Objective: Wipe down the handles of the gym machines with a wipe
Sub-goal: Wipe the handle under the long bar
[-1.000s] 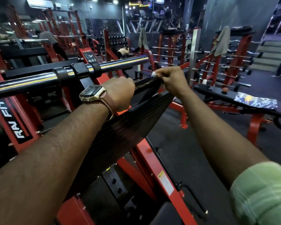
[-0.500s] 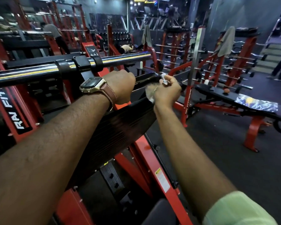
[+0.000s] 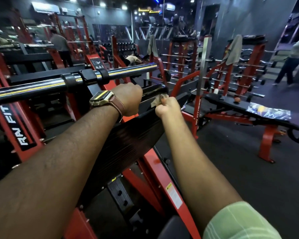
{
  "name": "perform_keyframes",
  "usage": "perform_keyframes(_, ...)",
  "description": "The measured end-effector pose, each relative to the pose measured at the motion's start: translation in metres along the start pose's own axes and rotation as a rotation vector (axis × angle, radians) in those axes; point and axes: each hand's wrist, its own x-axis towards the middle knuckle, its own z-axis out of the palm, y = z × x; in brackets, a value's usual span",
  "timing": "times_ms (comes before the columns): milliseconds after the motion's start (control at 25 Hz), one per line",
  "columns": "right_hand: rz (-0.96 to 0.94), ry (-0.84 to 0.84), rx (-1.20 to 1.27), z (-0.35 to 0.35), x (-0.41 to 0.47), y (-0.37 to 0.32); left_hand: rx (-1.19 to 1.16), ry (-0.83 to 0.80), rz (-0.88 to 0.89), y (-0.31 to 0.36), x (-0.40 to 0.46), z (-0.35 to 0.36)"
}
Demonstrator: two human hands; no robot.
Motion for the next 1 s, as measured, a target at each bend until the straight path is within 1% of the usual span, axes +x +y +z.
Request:
perform_keyframes(40, 0.060, 0.069, 0.117, 0.007, 0.001, -0.004, -0.010, -0.001, 0.001, -0.001, 0.001, 0.000)
perform_keyframes(80, 0.117, 0.214, 0.243, 0.015, 0.009, -0.013, -0.021, -0.006, 0.006, -0.001, 0.001, 0.000)
perform_keyframes(160, 0.235, 0.471, 0.571, 0.035, 0.031, -0.016, -0.023, -0.007, 0.011, -0.001, 0.001, -0.001)
perform_keyframes(200, 0.227, 0.471, 0.630, 0.049, 0.023, -0.013, -0.021, -0.001, 0.012, 0.000, 0.001, -0.002)
perform_keyframes(280, 0.118, 0.386, 0.536, 0.069, -0.002, 0.009, -0.037, 0.007, 0.008, -0.001, 0.000, -0.001)
perform_keyframes(320, 0.086, 0.395, 0.513, 0.073, -0.012, 0.015, -0.046, 0.007, 0.008, -0.001, 0.001, 0.000)
perform_keyframes(360, 0.071, 0.392, 0.547, 0.072, -0.014, 0.016, -0.049, 0.010, 0.012, -0.001, 0.000, 0.000)
perform_keyframes(440, 0.027, 0.470, 0.613, 0.059, 0.000, 0.004, -0.045, 0.023, 0.015, -0.001, 0.001, 0.001)
perform_keyframes(520, 0.001, 0.577, 0.623, 0.049, 0.018, -0.012, -0.044, 0.015, 0.010, -0.002, 0.001, 0.000)
perform_keyframes(560, -0.038, 0.607, 0.564, 0.049, 0.019, -0.013, -0.049, 0.006, 0.010, -0.003, 0.002, 0.001)
perform_keyframes(600, -0.111, 0.604, 0.431, 0.052, 0.011, -0.009, -0.055, -0.001, 0.012, -0.003, 0.003, 0.002)
perform_keyframes(720, -0.526, 0.500, -0.087, 0.061, -0.026, 0.019, -0.050, 0.009, 0.042, -0.005, 0.006, 0.004)
perform_keyframes(760, -0.600, 0.470, -0.188, 0.059, -0.031, 0.023, -0.050, 0.009, 0.044, -0.004, 0.005, 0.003)
perform_keyframes(800, -0.658, 0.470, -0.239, 0.056, -0.025, 0.021, -0.053, 0.005, 0.037, -0.003, 0.004, 0.002)
perform_keyframes(840, -0.697, 0.508, -0.280, 0.049, -0.011, 0.016, -0.057, 0.003, 0.026, -0.002, 0.002, 0.000)
perform_keyframes(880, -0.677, 0.551, -0.314, 0.040, 0.003, 0.007, -0.060, 0.004, 0.017, -0.001, 0.000, -0.002)
perform_keyframes(920, -0.601, 0.596, -0.342, 0.030, 0.021, -0.004, -0.060, 0.007, 0.011, 0.001, -0.002, -0.004)
perform_keyframes(1000, -0.411, 0.631, -0.344, 0.013, 0.048, -0.020, -0.056, 0.005, 0.004, 0.001, -0.005, -0.006)
